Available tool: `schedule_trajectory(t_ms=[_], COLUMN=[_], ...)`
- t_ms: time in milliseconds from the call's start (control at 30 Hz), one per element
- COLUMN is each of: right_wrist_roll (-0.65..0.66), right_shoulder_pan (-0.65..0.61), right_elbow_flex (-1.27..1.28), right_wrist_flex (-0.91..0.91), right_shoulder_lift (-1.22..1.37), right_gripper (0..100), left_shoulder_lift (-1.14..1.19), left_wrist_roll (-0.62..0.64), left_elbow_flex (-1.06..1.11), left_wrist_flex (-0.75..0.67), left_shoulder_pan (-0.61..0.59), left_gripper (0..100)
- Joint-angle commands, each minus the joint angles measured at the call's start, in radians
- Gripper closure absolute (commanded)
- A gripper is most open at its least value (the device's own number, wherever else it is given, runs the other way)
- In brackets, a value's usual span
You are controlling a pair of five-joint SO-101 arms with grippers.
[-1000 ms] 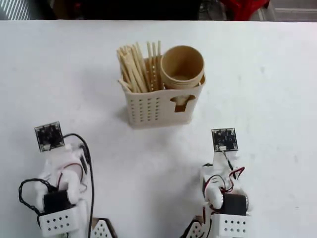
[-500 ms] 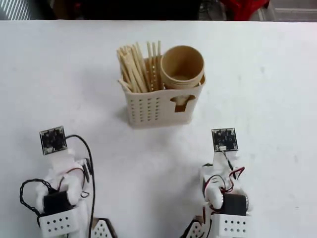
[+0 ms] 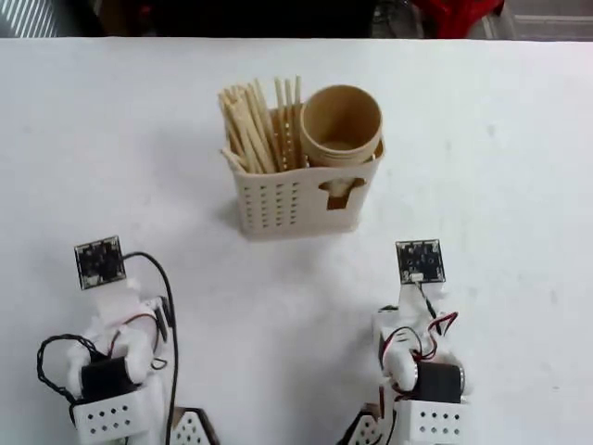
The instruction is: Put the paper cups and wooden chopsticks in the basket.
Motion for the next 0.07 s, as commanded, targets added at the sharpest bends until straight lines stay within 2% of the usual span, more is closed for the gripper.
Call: schedule_trajectory(t_ms=[0,33], right_wrist_roll=[0.003,0.003], right_shoulder_pan=[0.012,0.012], right_elbow_flex=[0.008,0.008], right_wrist_flex=[0.007,0.007], right_shoulder_lift=[-0.005,-0.005], right_gripper=[98.0,98.0], left_shoulder_lift=[-0.008,-0.008], left_wrist_roll=[-0.008,-0.008], left_elbow_flex=[-0.003,-0.003], left_wrist_flex=[0.003,0.003], left_shoulder_pan=[-0.01,-0.01], left_gripper=[85,85])
